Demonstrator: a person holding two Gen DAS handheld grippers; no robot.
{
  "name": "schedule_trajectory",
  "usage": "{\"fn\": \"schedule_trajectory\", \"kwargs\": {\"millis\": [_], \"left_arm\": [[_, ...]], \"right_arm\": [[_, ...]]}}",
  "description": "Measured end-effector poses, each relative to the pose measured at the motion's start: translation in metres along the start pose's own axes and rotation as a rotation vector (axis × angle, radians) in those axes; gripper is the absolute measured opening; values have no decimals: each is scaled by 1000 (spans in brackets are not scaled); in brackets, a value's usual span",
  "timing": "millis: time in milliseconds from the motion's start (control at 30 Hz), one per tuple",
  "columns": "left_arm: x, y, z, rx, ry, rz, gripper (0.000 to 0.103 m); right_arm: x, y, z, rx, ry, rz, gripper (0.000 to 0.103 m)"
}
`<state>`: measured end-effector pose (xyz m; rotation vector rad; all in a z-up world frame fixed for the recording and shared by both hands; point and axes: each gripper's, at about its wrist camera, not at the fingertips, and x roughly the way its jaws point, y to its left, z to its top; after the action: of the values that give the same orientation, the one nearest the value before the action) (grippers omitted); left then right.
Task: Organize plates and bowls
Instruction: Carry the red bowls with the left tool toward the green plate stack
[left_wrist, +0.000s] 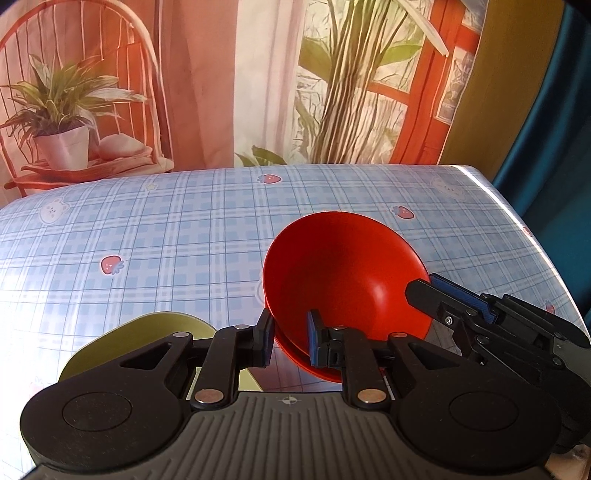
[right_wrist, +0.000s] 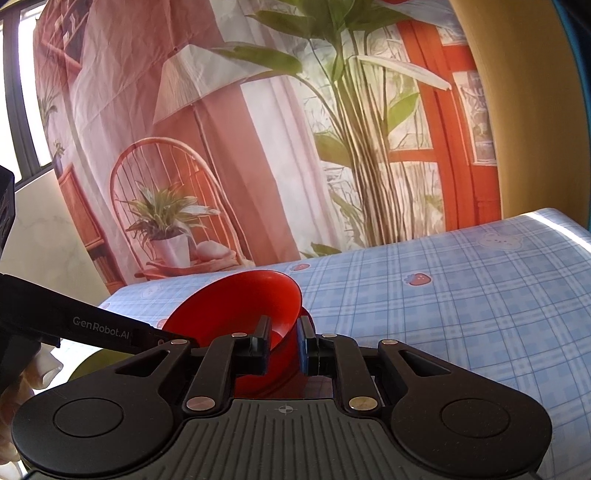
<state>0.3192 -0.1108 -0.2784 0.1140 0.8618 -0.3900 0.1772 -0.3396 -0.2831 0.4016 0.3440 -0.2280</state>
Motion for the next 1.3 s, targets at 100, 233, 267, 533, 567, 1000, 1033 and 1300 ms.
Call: {"fn": "schedule_trajectory", "kwargs": {"millis": [100,233,267,533,567,1000,1033,1300], "left_arm": [[1,-1,-1,12,3,11,19],[0,0,-2,16,-1,11,19],[0,0,-1,15,0,12,20],[1,1,-1,19,10,13,22],[1,1,-1,18,12,15,22],[12,7,-5,-1,49,6,24],[13,7,-5,-3,50,5,25],[19,7,-8,-5,65,-17,25]], "right_arm": [[2,0,-1,-3,12,3,15],[3,0,-3,-5,18,2,16],[2,0,-3,-5,19,1,16],[1,1,-3,-10,19,-8,19],[2,0,-3,-10,20,-11,19],[8,-7,-10,23,49,-4,21],[8,-7,-11,25,50,-2,22],[12,-12,-17,57,73,16,26]]}}
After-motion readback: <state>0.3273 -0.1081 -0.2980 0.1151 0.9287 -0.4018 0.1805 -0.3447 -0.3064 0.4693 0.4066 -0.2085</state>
